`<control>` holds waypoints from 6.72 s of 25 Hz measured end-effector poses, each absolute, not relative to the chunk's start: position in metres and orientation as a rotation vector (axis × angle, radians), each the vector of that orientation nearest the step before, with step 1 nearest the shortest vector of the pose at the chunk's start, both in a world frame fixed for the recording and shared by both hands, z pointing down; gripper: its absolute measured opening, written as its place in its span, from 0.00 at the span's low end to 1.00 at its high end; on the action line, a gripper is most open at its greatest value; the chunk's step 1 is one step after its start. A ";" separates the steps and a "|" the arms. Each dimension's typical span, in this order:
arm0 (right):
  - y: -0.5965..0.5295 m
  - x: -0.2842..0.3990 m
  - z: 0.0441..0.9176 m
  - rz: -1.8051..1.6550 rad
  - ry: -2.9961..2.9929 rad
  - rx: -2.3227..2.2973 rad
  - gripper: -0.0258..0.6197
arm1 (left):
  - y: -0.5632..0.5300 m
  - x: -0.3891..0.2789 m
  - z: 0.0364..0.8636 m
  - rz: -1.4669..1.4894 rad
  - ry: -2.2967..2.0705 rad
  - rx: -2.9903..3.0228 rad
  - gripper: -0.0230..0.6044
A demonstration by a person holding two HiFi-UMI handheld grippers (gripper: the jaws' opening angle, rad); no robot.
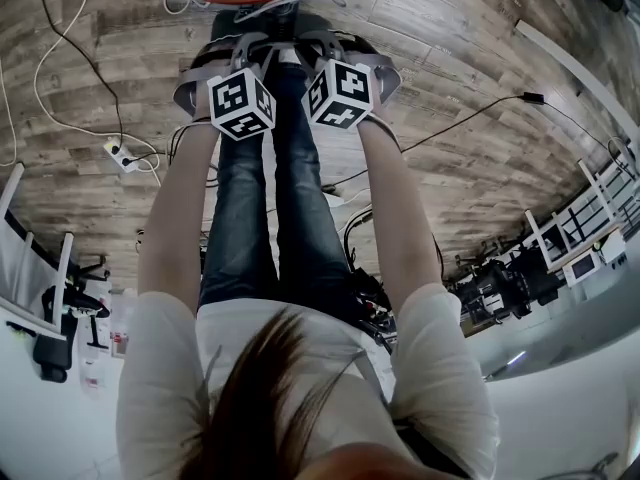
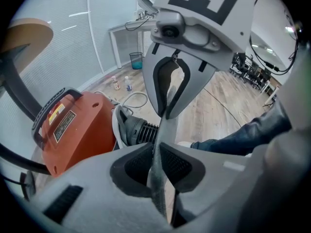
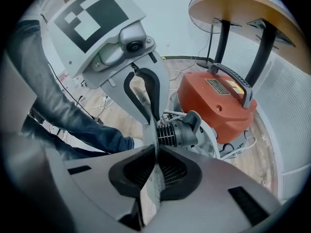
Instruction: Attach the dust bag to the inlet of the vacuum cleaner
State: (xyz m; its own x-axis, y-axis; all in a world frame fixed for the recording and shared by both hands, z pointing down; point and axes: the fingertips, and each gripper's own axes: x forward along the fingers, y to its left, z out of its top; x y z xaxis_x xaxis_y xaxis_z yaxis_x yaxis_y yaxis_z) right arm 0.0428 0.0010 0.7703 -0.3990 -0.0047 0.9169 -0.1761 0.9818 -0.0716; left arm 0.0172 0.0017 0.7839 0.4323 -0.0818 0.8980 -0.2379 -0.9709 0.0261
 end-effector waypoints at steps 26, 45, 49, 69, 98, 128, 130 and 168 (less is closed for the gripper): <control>-0.029 0.046 0.774 -0.037 -1.871 -0.007 0.10 | -0.023 0.016 0.784 1.463 -0.480 2.413 0.12; -0.036 0.063 0.778 -0.037 -1.872 0.062 0.10 | -0.034 0.032 0.785 1.457 -0.441 2.443 0.12; -0.038 0.063 0.777 -0.086 -1.857 0.028 0.10 | -0.034 0.032 0.786 1.439 -0.474 2.413 0.12; -0.050 0.070 0.777 0.113 -1.932 0.174 0.11 | -0.046 0.041 0.783 1.420 -0.476 2.430 0.13; -0.052 0.071 0.774 0.229 -1.922 0.327 0.13 | -0.045 0.040 0.784 1.302 -0.538 2.299 0.13; -0.044 0.068 0.757 0.427 -1.957 0.447 0.31 | -0.044 0.039 0.761 1.119 -0.616 2.276 0.24; -0.045 0.071 0.753 0.471 -1.966 0.489 0.28 | -0.045 0.037 0.757 1.111 -0.638 2.277 0.24; -0.075 0.057 0.452 0.652 -2.214 1.294 0.04 | -0.098 -0.040 0.454 0.476 -1.341 2.233 0.06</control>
State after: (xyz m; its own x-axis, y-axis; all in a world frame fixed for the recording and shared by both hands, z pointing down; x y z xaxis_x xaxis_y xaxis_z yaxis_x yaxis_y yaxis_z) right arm 0.0566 -0.0753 0.4516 -0.4304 -0.6520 0.6242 -0.8862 0.4366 -0.1550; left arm -0.0402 -0.0978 0.4537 0.4570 -0.7177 0.5254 -0.8883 -0.3981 0.2289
